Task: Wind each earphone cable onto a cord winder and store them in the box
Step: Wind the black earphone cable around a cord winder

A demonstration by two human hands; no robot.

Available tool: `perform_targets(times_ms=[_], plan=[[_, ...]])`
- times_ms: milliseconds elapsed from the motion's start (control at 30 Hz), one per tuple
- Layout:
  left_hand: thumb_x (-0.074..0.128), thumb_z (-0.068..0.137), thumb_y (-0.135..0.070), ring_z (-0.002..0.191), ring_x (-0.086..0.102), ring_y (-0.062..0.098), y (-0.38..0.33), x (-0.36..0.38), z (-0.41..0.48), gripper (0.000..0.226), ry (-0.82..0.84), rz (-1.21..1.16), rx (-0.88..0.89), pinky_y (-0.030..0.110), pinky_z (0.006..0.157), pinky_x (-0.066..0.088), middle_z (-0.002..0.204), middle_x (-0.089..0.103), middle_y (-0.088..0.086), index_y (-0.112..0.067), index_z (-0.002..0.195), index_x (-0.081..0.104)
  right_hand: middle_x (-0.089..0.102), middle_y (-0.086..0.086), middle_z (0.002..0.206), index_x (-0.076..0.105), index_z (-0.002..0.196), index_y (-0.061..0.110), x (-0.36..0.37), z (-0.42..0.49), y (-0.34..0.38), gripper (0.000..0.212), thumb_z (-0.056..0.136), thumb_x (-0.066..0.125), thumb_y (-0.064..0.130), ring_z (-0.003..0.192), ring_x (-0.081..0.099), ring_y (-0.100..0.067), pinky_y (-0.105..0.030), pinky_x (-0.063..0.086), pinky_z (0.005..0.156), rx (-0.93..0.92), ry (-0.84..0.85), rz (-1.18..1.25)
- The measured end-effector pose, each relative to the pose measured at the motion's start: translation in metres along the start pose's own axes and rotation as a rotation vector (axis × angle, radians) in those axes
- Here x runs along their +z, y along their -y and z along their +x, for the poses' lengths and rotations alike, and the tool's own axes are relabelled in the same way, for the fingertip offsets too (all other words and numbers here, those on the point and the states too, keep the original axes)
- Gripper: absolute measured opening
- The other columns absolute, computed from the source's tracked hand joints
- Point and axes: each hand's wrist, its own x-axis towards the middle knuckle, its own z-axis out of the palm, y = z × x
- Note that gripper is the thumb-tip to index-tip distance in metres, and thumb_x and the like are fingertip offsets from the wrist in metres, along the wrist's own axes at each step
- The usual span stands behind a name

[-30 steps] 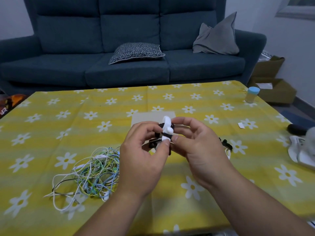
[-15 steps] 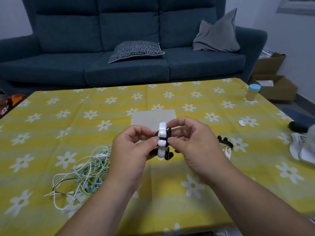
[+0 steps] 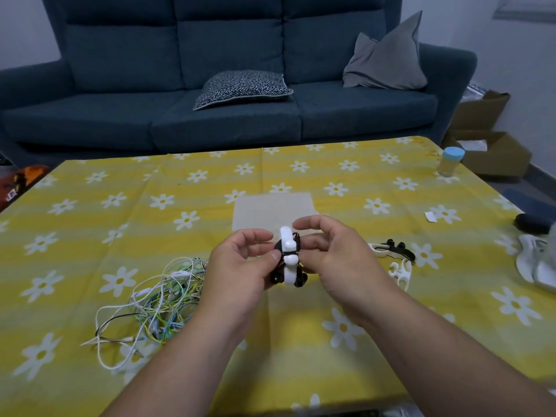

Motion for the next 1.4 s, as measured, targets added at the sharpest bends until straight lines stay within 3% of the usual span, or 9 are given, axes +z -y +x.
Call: perform_targets(times_ms=[67, 233, 400, 533, 700, 833, 933, 1033, 1400], plan=[[0.061, 0.088, 0.010, 0.060, 0.067, 0.012, 0.005, 0.002, 0.002, 0.021, -0.021, -0.016, -0.052, 0.026, 0.052, 0.053, 0.084, 0.067, 0.011, -0.009, 0.097, 0.062, 0.075, -0.004, 0.099, 0.060, 0.118, 0.021, 0.004, 0.003, -0.006, 0.048, 0.083, 0.054, -0.011, 0.090, 0.071, -0.022, -0.032, 0.051, 0.082, 0.100, 0.047, 0.064], [0.065, 0.089, 0.003, 0.066, 0.066, 0.018, 0.018, -0.002, 0.009, 0.009, -0.012, 0.053, -0.180, 0.031, 0.060, 0.057, 0.079, 0.067, 0.013, -0.005, 0.094, 0.062, 0.064, -0.003, 0.086, 0.060, 0.121, 0.016, 0.015, 0.011, -0.018, 0.044, 0.083, 0.063, -0.005, 0.069, 0.057, -0.016, -0.035, 0.051, 0.073, 0.240, 0.110, 0.027], [0.071, 0.087, -0.016, 0.066, 0.060, 0.015, 0.031, -0.024, 0.030, 0.011, -0.113, 0.710, 0.148, 0.030, 0.067, 0.048, 0.072, 0.066, -0.005, -0.019, 0.079, 0.065, 0.063, -0.006, 0.089, 0.065, 0.107, 0.013, 0.005, 0.038, -0.032, 0.035, 0.079, 0.058, -0.006, 0.078, 0.062, -0.027, -0.040, 0.056, 0.075, 0.409, -0.050, -0.068], [0.069, 0.088, -0.022, 0.096, 0.060, 0.015, 0.028, -0.028, 0.039, 0.017, -0.174, 1.022, 0.327, 0.024, 0.081, 0.041, 0.105, 0.061, -0.005, -0.022, 0.104, 0.064, 0.043, -0.007, 0.074, 0.059, 0.087, 0.004, 0.002, 0.052, -0.037, 0.015, 0.080, 0.050, -0.006, 0.065, 0.038, -0.023, -0.028, 0.032, 0.058, 0.474, -0.119, -0.056], [0.064, 0.092, -0.024, 0.125, 0.047, 0.023, 0.026, -0.002, 0.063, 0.047, -0.106, 1.297, 0.564, 0.029, 0.099, 0.036, 0.137, 0.050, 0.004, -0.012, 0.136, 0.052, 0.051, -0.006, 0.082, 0.056, 0.094, 0.005, 0.009, 0.062, -0.039, 0.006, 0.091, 0.054, 0.001, 0.065, 0.043, -0.019, -0.024, 0.033, 0.055, 0.464, -0.163, 0.011], [0.052, 0.097, -0.020, 0.143, 0.028, 0.027, 0.024, 0.013, 0.096, 0.060, 0.097, 1.732, 0.504, 0.032, 0.113, 0.026, 0.159, 0.025, 0.009, -0.012, 0.151, 0.025, 0.048, -0.001, 0.076, 0.054, 0.098, 0.011, 0.012, 0.062, -0.044, 0.017, 0.090, 0.051, -0.003, 0.061, 0.044, -0.016, -0.020, 0.033, 0.050, 0.428, -0.146, 0.053], [0.052, 0.088, -0.008, 0.114, 0.054, 0.032, 0.031, 0.013, 0.110, 0.052, 0.176, 2.003, 0.608, 0.040, 0.080, 0.047, 0.131, 0.051, 0.013, -0.009, 0.138, 0.039, 0.050, -0.004, 0.074, 0.058, 0.090, 0.009, 0.012, 0.063, -0.047, 0.017, 0.087, 0.050, -0.005, 0.059, 0.044, -0.019, -0.019, 0.033, 0.044, 0.370, -0.146, 0.018], [0.066, 0.066, -0.004, 0.064, 0.061, 0.031, 0.029, 0.007, 0.121, 0.041, 0.232, 2.162, 0.769, 0.032, 0.045, 0.039, 0.083, 0.061, 0.011, -0.005, 0.107, 0.061, 0.059, -0.003, 0.086, 0.060, 0.107, 0.016, 0.013, 0.065, -0.049, 0.031, 0.085, 0.049, -0.003, 0.063, 0.054, -0.017, -0.025, 0.040, 0.052, 0.290, -0.110, -0.008], [0.054, 0.081, -0.002, 0.060, 0.061, 0.028, 0.015, 0.017, 0.120, 0.028, 0.392, 2.332, 0.877, 0.029, 0.045, 0.033, 0.084, 0.059, 0.012, 0.000, 0.109, 0.054, 0.058, -0.001, 0.085, 0.059, 0.099, 0.019, 0.021, 0.062, -0.045, 0.022, 0.087, 0.050, 0.003, 0.072, 0.055, -0.023, -0.031, 0.041, 0.059, 0.188, -0.091, -0.020]])
